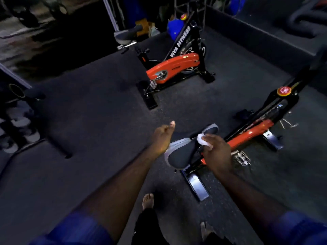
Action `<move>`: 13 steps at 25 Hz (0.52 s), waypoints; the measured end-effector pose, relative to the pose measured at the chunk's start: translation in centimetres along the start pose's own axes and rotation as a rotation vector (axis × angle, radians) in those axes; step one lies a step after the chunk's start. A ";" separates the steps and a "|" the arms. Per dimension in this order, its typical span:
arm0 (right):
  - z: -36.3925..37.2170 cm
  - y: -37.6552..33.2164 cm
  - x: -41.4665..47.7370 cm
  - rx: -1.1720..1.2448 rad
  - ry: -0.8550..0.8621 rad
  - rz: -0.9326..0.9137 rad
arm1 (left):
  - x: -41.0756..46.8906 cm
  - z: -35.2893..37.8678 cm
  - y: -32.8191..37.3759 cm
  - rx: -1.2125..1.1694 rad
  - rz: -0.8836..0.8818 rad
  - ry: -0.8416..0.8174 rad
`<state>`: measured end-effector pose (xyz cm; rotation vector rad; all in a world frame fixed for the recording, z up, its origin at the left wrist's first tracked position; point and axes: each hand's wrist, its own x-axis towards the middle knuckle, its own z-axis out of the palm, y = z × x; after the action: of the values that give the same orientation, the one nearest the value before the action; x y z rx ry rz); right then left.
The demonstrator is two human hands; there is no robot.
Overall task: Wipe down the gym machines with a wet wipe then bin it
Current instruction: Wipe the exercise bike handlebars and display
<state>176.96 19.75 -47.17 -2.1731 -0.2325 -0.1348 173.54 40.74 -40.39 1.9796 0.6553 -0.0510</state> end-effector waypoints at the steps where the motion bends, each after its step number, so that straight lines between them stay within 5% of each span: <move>1: 1.3 -0.1 -0.2 -0.024 0.018 -0.006 | 2.1 0.5 -0.8 0.103 0.046 -0.060; 6: 7.5 -1.5 -3.4 -0.244 -0.023 0.005 | 9.8 2.2 -3.4 0.576 0.400 -0.388; 13: 13.9 -8.4 -13.2 -0.338 -0.021 0.335 | 11.1 3.1 -4.2 0.677 0.526 -0.535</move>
<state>162.41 34.32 -50.91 -2.5151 0.1564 0.0425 181.74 44.31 -48.70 2.5703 -0.2863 -0.5160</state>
